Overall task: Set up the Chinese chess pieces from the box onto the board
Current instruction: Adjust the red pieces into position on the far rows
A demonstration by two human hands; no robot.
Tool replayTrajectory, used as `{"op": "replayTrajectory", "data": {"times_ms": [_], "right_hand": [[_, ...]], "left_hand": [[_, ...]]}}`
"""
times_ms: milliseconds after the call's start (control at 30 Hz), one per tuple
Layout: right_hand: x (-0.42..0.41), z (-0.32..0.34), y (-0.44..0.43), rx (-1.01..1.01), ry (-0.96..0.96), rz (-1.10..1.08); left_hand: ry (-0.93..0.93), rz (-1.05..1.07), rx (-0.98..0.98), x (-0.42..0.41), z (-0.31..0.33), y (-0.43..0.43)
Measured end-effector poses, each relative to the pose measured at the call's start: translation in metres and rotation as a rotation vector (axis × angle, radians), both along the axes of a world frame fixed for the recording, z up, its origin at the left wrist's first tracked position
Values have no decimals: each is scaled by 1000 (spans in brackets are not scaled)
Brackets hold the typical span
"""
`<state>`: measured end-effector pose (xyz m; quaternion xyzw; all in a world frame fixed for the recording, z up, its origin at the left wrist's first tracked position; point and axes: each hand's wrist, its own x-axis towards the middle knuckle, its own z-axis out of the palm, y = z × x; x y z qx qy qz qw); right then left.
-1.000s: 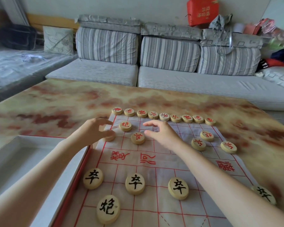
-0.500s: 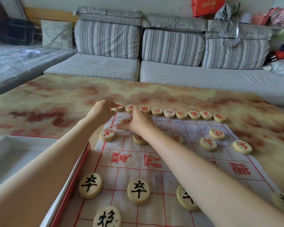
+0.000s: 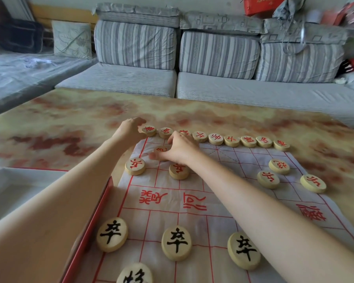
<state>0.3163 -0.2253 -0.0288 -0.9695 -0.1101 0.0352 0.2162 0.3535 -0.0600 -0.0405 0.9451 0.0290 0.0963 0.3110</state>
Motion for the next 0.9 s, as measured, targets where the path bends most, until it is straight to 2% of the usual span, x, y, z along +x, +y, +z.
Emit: {"op": "replayTrajectory", "data": {"times_ms": [167, 433, 533, 700, 833, 900], "right_hand": [[0, -4, 4, -66, -60, -27], [5, -2, -2, 27, 56, 61], [10, -3, -1, 44, 92, 88], [13, -9, 0, 111, 157, 116], [8, -8, -2, 209, 117, 97], [4, -6, -3, 168, 69, 70]], "left_hand": [[30, 25, 14, 17, -2, -7], [9, 222, 9, 28, -8, -11], [22, 219, -2, 29, -8, -12], [54, 171, -127, 29, -7, -4], [57, 129, -124, 23, -5, -2], [76, 85, -109, 22, -4, 1]]}}
